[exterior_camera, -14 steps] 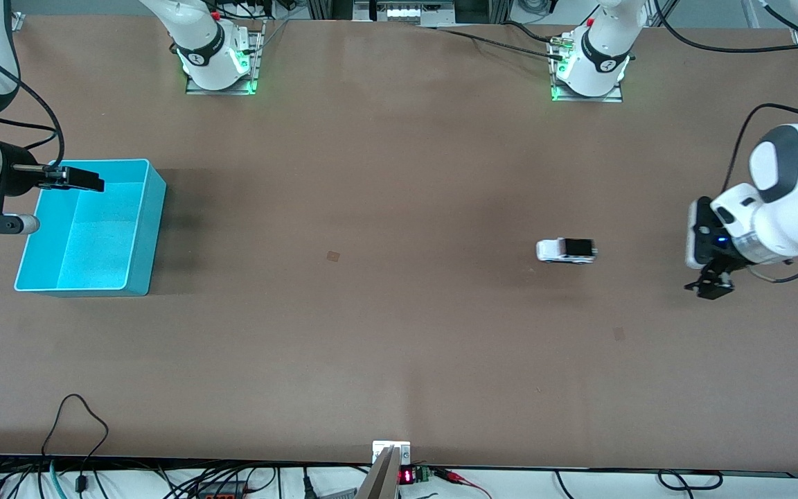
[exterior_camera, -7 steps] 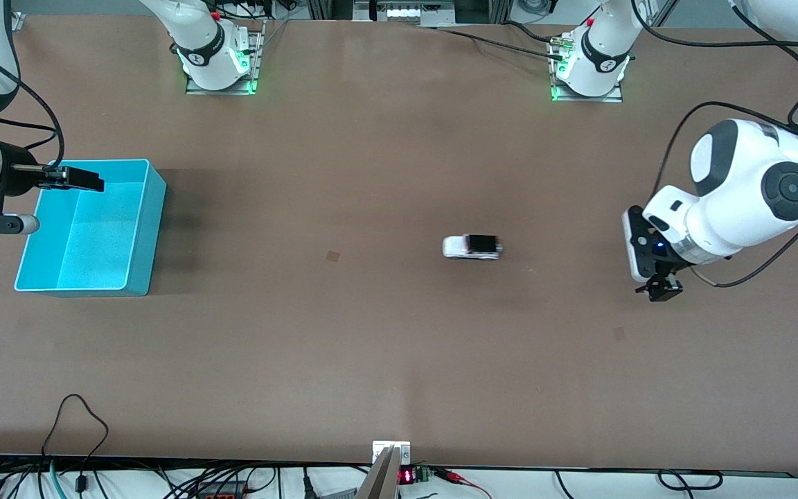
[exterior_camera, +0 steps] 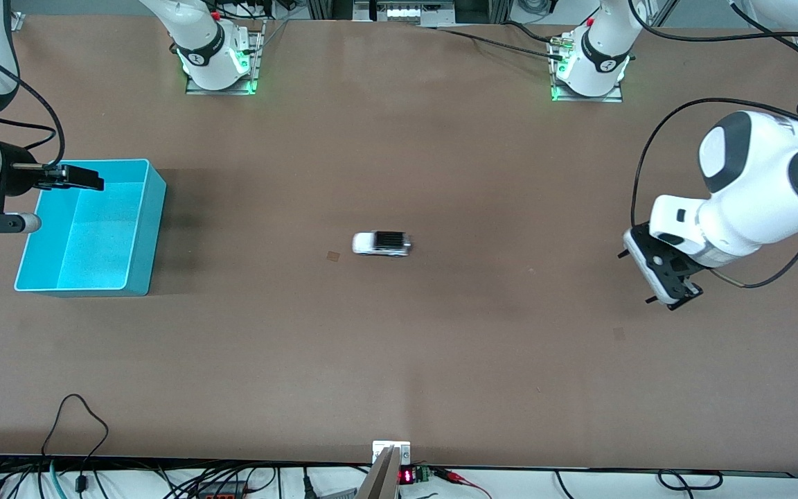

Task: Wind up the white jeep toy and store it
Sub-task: 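Open the left gripper to release the jeep and lift away, then reach the right gripper toward the rolling jeep while the left gripper withdraws, then lower the right gripper over the jeep and close on it, then lift the jeep with the right gripper and carry it over the box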

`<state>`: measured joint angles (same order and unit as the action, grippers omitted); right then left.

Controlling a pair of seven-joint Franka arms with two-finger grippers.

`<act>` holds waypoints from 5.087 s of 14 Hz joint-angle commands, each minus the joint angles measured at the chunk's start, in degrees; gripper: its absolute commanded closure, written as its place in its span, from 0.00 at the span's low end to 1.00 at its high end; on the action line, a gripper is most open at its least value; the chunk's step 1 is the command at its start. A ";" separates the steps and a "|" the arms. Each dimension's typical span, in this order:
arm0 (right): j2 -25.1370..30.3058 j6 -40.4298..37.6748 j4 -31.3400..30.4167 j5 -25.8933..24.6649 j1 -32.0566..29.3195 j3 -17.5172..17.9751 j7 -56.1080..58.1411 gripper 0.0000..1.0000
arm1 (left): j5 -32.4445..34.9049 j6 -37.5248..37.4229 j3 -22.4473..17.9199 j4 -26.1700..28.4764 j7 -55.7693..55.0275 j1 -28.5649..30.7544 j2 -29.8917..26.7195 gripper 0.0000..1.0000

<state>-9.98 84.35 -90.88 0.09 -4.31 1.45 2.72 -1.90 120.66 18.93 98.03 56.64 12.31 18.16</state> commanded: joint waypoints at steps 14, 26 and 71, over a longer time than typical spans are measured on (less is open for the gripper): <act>8.91 16.34 -20.97 0.79 0.53 -0.04 -10.95 0.00 | -1.53 -8.85 -15.33 -2.84 -44.23 -10.29 -5.67 0.00; 8.32 41.77 -39.19 6.48 6.42 -0.13 -63.00 0.00 | -1.44 -25.29 -15.77 -8.03 -57.34 -8.61 -10.95 0.00; 1.62 47.95 -37.36 7.31 7.05 -0.22 -36.70 1.00 | -1.00 -27.93 -16.82 -12.25 -57.78 -8.88 -11.82 0.00</act>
<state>-11.97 136.24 -128.62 10.54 4.59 0.99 -40.85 -4.03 93.83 1.70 86.52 -0.28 3.49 7.12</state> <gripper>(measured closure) 0.463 0.000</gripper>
